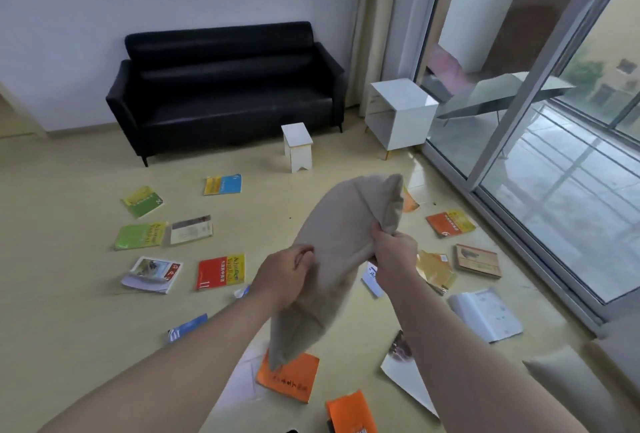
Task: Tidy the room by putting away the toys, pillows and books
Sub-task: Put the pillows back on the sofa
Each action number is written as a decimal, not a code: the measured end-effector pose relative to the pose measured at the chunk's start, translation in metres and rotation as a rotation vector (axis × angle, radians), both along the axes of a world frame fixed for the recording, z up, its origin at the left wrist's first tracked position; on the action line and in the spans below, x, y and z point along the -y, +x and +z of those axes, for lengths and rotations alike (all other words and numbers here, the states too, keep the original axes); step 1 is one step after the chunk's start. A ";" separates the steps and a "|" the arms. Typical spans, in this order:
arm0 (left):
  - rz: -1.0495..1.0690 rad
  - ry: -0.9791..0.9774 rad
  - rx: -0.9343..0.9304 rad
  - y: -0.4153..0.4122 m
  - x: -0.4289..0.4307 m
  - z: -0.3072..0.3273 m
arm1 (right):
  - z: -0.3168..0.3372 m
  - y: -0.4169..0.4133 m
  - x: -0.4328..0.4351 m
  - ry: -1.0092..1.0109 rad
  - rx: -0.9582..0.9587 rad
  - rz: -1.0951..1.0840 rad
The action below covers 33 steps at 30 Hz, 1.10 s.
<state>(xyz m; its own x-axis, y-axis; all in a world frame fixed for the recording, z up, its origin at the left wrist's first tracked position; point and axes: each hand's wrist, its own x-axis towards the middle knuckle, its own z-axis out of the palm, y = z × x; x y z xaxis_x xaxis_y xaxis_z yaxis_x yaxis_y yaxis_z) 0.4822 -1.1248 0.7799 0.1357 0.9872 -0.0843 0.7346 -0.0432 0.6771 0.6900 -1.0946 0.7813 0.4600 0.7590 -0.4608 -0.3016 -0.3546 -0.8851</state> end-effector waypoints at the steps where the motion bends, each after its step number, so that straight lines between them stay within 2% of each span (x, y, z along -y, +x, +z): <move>1: 0.009 -0.046 0.014 -0.006 -0.019 0.003 | 0.004 -0.006 -0.017 0.028 0.025 -0.007; 6: 0.185 -0.221 0.247 -0.015 -0.118 0.013 | 0.028 -0.019 -0.095 0.157 0.178 0.000; 10: 0.282 -0.330 0.421 -0.024 -0.184 0.011 | 0.045 -0.012 -0.152 0.230 -0.010 -0.004; 13: 0.326 -0.507 0.528 -0.021 -0.228 0.005 | 0.053 -0.007 -0.191 0.276 -0.182 0.004; 18: 0.399 -0.694 0.672 0.002 -0.296 -0.010 | 0.050 0.006 -0.278 0.269 -0.271 0.120; 20: 0.456 -0.670 0.699 0.012 -0.338 -0.013 | 0.047 0.017 -0.322 0.259 -0.255 0.206; 24: 0.655 -0.419 0.683 0.035 -0.446 -0.011 | 0.038 0.052 -0.419 0.227 -0.248 0.361; 27: 0.726 -0.298 0.684 0.051 -0.514 0.007 | 0.045 0.076 -0.481 0.209 -0.252 0.401; 33: 0.718 -0.356 0.719 0.067 -0.616 0.023 | 0.072 0.096 -0.586 0.199 -0.187 0.409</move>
<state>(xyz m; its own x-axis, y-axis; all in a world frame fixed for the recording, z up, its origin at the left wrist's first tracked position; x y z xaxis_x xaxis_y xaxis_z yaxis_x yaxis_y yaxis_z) 0.5490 -0.5091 0.8030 -0.3338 0.7903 -0.5138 -0.0651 0.5244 0.8490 0.7855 -0.5082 0.8529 0.0289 0.9419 -0.3347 -0.3334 -0.3066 -0.8915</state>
